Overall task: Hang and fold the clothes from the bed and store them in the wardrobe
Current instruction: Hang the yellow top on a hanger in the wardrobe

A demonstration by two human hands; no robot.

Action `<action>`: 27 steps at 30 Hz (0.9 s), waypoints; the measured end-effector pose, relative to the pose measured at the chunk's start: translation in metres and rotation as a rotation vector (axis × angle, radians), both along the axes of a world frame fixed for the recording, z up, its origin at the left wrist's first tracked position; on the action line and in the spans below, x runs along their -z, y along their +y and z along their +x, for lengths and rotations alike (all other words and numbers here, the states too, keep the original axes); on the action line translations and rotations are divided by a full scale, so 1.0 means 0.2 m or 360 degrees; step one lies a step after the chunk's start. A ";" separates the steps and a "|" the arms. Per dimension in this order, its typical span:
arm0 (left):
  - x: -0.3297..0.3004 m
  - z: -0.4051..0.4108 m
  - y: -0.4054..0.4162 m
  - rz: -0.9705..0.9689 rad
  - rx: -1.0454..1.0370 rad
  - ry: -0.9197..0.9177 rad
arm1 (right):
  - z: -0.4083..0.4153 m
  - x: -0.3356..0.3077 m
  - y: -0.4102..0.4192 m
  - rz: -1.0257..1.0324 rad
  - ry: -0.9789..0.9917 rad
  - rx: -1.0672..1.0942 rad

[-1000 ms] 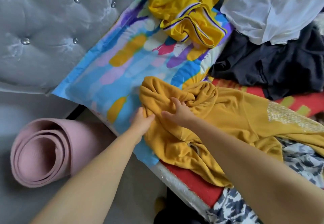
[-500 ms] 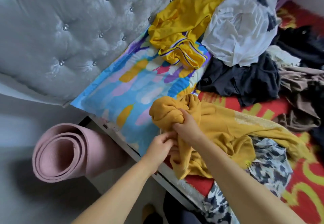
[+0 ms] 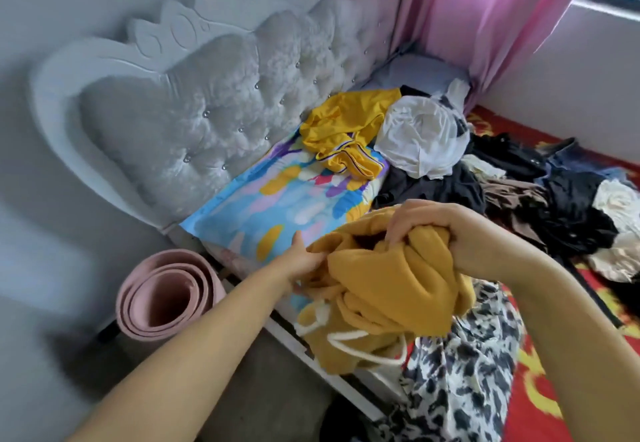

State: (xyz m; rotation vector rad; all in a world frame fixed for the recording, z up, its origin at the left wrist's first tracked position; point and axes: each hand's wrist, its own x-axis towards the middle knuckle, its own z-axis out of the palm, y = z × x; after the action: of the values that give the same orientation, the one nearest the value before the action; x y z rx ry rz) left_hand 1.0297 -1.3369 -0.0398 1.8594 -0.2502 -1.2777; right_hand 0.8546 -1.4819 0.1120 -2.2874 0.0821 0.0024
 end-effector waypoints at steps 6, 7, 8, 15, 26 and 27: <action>-0.15 -0.15 0.19 -0.0369 -0.0787 0.0876 | -0.15 -0.17 0.16 0.0076 -0.0376 0.0311; -0.20 -0.14 0.20 -0.0454 -0.0852 0.0881 | -0.18 -0.16 0.16 0.0082 -0.0375 0.0421; -0.28 -0.14 0.22 -0.0552 -0.0900 0.0863 | -0.21 -0.13 0.15 0.0083 -0.0335 0.0524; -0.76 -0.31 0.45 -0.1114 -0.0844 0.0621 | -0.37 0.08 0.22 0.0711 0.0105 0.1282; -0.91 -0.93 0.79 -0.1176 -0.0856 0.0575 | -0.66 0.37 0.95 -0.0126 0.0164 0.0158; -0.91 -0.98 0.84 -0.1221 -0.0931 0.0535 | -0.71 0.40 1.01 -0.0196 0.0042 0.0243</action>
State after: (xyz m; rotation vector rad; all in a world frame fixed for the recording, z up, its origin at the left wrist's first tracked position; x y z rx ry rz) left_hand 0.8345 -1.1689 0.1422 0.9406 0.0030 -0.8788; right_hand 0.7136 -1.2797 0.0328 -2.3984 0.2778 -0.0533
